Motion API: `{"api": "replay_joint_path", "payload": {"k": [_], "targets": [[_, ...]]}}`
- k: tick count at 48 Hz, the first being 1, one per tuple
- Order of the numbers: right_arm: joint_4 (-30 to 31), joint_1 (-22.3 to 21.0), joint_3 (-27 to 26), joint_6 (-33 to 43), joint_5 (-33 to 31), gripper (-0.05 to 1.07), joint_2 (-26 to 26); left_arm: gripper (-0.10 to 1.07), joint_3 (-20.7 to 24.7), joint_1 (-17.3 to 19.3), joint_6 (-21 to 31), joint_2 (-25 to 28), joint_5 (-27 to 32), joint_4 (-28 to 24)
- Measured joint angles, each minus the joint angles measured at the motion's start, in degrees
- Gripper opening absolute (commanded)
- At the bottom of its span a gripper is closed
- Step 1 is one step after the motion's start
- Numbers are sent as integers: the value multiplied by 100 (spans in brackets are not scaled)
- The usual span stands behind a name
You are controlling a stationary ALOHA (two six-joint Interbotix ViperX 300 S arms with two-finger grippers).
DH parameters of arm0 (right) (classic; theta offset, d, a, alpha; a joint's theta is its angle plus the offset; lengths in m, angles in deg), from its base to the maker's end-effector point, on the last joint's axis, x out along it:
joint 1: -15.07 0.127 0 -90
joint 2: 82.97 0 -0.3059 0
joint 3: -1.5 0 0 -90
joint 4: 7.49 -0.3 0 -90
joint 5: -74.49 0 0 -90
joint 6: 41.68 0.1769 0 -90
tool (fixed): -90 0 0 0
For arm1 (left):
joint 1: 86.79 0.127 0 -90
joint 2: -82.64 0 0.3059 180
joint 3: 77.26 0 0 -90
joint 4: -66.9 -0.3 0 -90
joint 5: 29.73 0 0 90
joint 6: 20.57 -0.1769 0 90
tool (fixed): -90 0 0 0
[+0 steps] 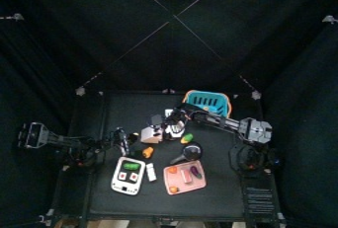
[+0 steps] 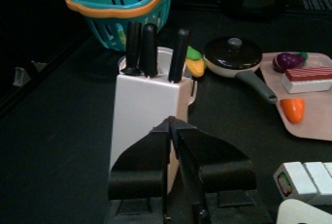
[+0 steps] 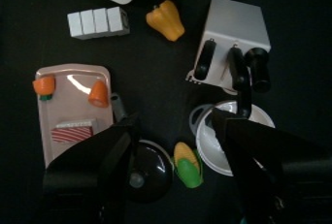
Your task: Straighten knife holder
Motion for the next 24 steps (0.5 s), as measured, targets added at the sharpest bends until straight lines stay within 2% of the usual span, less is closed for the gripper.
{"api": "replay_joint_path", "payload": {"k": [8,14,24], "targets": [[-44,-26,589,0,659,91,-404,50,-18,-123,0,0,44,0],[-70,-26,1257,-18,1380,91,-677,50,-18,-308,9,0,97,-35],[-246,-26,2637,-53,3243,90,-1195,50,0,-677,0,44,185,-97]]}}
